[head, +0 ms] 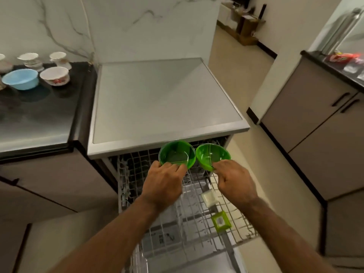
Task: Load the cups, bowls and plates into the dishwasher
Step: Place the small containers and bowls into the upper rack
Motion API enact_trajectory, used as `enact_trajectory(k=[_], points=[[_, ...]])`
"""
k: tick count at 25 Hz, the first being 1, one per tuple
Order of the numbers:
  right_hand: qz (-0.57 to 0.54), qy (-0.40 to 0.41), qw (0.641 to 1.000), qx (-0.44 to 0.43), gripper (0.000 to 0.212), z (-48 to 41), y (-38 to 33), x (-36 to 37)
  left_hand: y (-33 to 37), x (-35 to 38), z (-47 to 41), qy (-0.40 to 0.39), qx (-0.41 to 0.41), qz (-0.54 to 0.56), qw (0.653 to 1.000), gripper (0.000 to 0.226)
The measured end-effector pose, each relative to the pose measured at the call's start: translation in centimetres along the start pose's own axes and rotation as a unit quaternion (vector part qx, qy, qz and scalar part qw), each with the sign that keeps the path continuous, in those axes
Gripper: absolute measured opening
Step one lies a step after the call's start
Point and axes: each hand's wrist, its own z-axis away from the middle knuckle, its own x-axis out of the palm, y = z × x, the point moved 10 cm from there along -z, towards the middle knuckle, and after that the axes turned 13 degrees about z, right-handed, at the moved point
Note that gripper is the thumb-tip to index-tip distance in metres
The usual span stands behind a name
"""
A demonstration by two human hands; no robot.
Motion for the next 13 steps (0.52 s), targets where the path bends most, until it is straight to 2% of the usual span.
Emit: enact_trajectory(k=[3, 5, 8, 12, 13], points=[[-0.063, 0.014, 0.994, 0.088, 0.031, 2.8, 2.4, 2.2, 0.2, 3.3, 1.4, 0.001, -0.003, 0.007, 1.000, 0.018], [-0.163, -0.002, 0.959, 0.231, 0.032, 4.4, 5.3, 5.3, -0.7, 5.4, 2.4, -0.002, -0.014, 0.014, 1.000, 0.021], [-0.327, -0.049, 0.836, 0.437, 0.038, 6.0, 9.1, 13.4, -2.7, 8.4, 4.0, -0.002, -0.036, 0.026, 0.999, 0.024], [-0.454, -0.062, 0.696, 0.553, 0.031, 5.9, 11.2, 23.3, -5.4, 11.5, 5.8, -0.002, -0.054, 0.026, 0.998, 0.015], [-0.466, -0.075, 0.673, 0.570, 0.026, 6.1, 11.1, 25.6, -6.1, 12.2, 6.3, 0.003, -0.062, 0.023, 0.998, 0.013]])
